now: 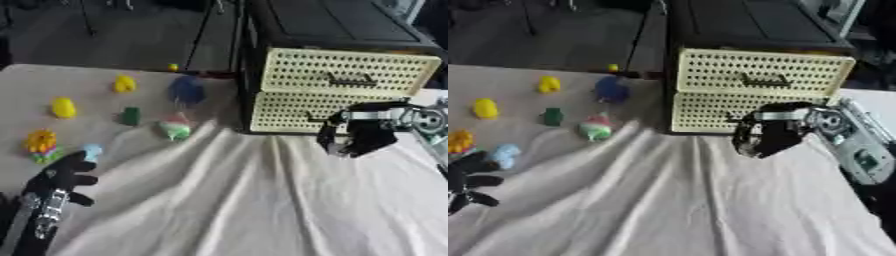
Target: Pick up objects from table and place into drawer.
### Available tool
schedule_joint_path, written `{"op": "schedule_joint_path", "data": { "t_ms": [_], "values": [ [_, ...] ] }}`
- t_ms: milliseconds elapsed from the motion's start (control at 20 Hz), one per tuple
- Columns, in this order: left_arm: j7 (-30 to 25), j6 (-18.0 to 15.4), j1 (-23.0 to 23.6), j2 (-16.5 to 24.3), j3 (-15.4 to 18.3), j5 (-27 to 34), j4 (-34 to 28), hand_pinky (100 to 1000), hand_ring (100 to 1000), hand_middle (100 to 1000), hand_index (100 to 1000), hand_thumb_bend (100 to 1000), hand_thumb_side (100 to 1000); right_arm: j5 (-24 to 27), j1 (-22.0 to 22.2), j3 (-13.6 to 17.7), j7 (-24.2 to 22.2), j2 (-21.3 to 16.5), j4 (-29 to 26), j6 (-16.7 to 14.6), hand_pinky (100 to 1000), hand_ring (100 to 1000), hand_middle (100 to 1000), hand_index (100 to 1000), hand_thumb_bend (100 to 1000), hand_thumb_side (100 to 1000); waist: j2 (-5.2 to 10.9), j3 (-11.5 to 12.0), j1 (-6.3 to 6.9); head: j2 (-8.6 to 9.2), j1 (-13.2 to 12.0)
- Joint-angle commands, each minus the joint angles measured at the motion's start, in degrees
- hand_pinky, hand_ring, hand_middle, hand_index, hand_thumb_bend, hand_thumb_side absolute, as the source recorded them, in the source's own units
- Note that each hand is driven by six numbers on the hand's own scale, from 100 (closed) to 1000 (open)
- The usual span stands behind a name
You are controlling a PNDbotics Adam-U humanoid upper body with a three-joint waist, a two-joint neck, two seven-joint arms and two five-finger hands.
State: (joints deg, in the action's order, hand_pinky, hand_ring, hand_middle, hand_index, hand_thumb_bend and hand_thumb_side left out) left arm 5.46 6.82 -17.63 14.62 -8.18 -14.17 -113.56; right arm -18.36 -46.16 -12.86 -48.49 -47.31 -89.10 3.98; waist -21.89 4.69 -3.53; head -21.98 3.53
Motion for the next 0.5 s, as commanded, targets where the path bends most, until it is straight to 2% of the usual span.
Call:
{"op": "schedule_joint_path", "data": {
  "t_ms": [50, 200, 300, 400, 450, 500],
  "values": [
    [0.75, -0.17, -0.35, 0.41, 0.99, -0.31, -1.03, 572, 713, 728, 888, 100, 1000, 4.51, 3.54, 3.69, 2.40, -5.01, -11.24, 2.02, 100, 150, 587, 768, 100, 586, 1.78, -0.32, 0.60, -0.65, -0.89],
    [1.51, -0.44, -0.34, 0.37, 1.71, -0.69, -1.03, 573, 714, 728, 887, 100, 1000, 5.51, 8.86, 8.28, 7.55, -5.66, -20.42, 3.53, 100, 148, 579, 767, 100, 630, 2.22, -0.81, 1.43, -1.19, -1.66],
    [2.20, -0.87, -0.41, 0.30, 2.27, -1.21, -1.03, 574, 715, 729, 888, 100, 1000, 5.14, 11.49, 11.83, 13.66, -4.36, -24.27, 2.56, 100, 169, 565, 772, 100, 661, 2.53, -1.15, 2.08, -1.46, -1.92],
    [3.21, -1.67, -0.66, 0.29, 2.96, -1.98, -1.03, 577, 716, 730, 888, 100, 1000, 4.54, 12.95, 15.67, 23.42, -2.02, -25.20, -0.95, 100, 204, 533, 771, 100, 655, 2.83, -1.57, 2.75, -1.73, -2.25],
    [3.99, -2.28, -0.86, 0.20, 3.36, -2.43, -1.03, 580, 717, 731, 889, 100, 1000, 4.25, 13.52, 17.52, 29.63, -0.43, -25.35, -2.95, 100, 251, 527, 771, 100, 670, 2.99, -1.83, 3.14, -2.00, -2.50],
    [4.76, -2.87, -1.00, 0.16, 3.64, -2.71, -1.03, 580, 717, 731, 889, 100, 1000, 3.91, 14.11, 18.65, 35.47, 0.78, -25.42, -4.90, 100, 251, 527, 771, 100, 670, 3.10, -2.01, 3.42, -2.24, -2.68]
  ]
}}
